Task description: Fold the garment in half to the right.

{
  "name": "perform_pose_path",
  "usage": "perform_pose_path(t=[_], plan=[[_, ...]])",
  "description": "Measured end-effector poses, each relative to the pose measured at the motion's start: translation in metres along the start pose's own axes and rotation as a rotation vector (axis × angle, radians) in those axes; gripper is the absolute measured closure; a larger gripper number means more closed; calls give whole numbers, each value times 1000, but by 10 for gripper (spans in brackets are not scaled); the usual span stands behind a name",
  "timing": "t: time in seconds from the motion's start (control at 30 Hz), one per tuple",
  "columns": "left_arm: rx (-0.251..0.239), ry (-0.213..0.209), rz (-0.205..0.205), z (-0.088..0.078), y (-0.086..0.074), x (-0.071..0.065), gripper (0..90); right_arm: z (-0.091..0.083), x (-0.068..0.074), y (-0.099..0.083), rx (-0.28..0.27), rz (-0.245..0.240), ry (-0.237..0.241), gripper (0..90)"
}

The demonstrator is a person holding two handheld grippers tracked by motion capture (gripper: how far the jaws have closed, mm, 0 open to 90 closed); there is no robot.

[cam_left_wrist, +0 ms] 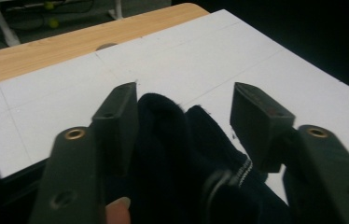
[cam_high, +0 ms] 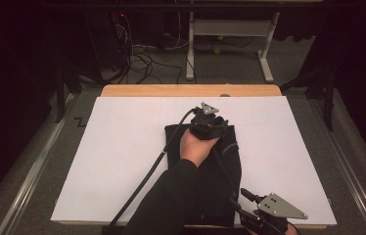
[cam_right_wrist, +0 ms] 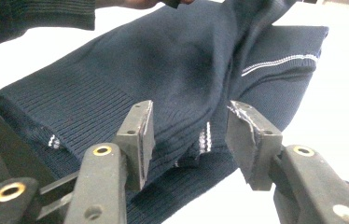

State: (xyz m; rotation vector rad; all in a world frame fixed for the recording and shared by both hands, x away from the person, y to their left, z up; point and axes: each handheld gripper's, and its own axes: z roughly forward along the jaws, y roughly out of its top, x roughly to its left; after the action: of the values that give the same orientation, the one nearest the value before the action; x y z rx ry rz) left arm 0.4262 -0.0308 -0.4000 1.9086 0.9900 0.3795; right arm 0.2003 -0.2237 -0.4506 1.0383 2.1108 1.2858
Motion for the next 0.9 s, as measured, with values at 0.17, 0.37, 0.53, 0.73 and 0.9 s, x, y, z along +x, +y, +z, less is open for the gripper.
perform_pose_path(t=[0.17, 0.37, 0.53, 0.73, 0.9], plan=[[-22, -20, 9, -12, -6, 7, 274, -1, -2, 2, -13, 7, -1, 519], [-30, -7, 10, -37, -25, 25, 154, 0, -4, 3, -17, 16, -3, 534], [-24, 27, 35, -60, -47, 39, 94, 3, -2, 3, -10, 14, 2, 550], [-3, -5, 20, -84, -70, 57, 0, 8, -1, 3, -2, 14, -1, 566], [-15, 6, -14, -113, -98, 74, 0, 11, 1, 2, 10, 16, 7, 592]])
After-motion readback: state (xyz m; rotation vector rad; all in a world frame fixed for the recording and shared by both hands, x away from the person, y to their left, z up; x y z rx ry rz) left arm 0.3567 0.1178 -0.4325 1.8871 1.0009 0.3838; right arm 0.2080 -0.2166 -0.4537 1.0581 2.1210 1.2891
